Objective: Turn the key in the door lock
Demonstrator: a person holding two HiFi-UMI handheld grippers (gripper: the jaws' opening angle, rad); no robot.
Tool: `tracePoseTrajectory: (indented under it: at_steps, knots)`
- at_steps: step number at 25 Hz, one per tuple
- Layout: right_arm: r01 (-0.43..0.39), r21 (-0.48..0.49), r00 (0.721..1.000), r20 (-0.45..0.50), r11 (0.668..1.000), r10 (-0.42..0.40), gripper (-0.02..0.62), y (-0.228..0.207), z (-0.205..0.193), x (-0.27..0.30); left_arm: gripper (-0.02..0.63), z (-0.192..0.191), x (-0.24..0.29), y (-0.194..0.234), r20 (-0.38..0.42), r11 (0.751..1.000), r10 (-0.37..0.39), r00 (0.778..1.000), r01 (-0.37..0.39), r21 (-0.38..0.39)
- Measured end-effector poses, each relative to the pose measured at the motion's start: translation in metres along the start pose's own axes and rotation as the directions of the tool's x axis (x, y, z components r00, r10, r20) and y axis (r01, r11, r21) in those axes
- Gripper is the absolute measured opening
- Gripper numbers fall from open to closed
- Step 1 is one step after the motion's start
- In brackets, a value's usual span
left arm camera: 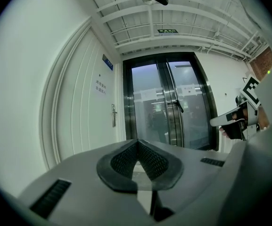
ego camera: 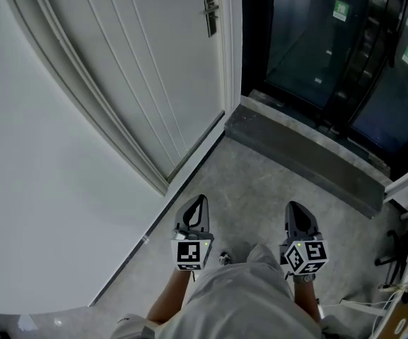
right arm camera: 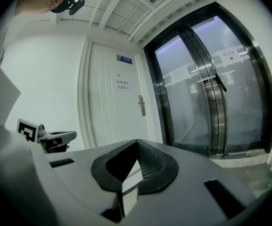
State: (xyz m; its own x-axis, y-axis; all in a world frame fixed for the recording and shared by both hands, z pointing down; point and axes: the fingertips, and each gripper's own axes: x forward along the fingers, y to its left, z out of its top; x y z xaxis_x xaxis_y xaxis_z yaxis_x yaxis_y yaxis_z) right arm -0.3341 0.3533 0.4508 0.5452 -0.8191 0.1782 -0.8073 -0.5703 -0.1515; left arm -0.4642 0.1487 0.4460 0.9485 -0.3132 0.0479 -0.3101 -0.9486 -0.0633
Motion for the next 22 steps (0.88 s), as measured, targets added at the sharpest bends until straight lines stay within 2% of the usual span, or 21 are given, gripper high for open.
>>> tracePoseTrajectory:
  at_steps: [4,11,22]
  knots:
    - [0.004,0.009,1.0,0.017,1.0,-0.005,-0.008,-0.014,0.009,0.023,0.009,-0.003,0.018,0.014,-0.008,1.0,0.026,1.0,-0.026,-0.001]
    - [-0.031,0.021,0.999,-0.005,0.999,0.031,-0.008,-0.032,0.008,0.072,0.009,-0.01,0.067,0.003,-0.022,1.0,-0.002,1.0,0.003,0.007]
    - [-0.077,0.051,0.997,-0.005,0.996,0.077,-0.008,-0.106,0.037,0.171,0.009,0.0,0.18,0.001,-0.037,0.998,0.051,0.998,-0.05,0.037]
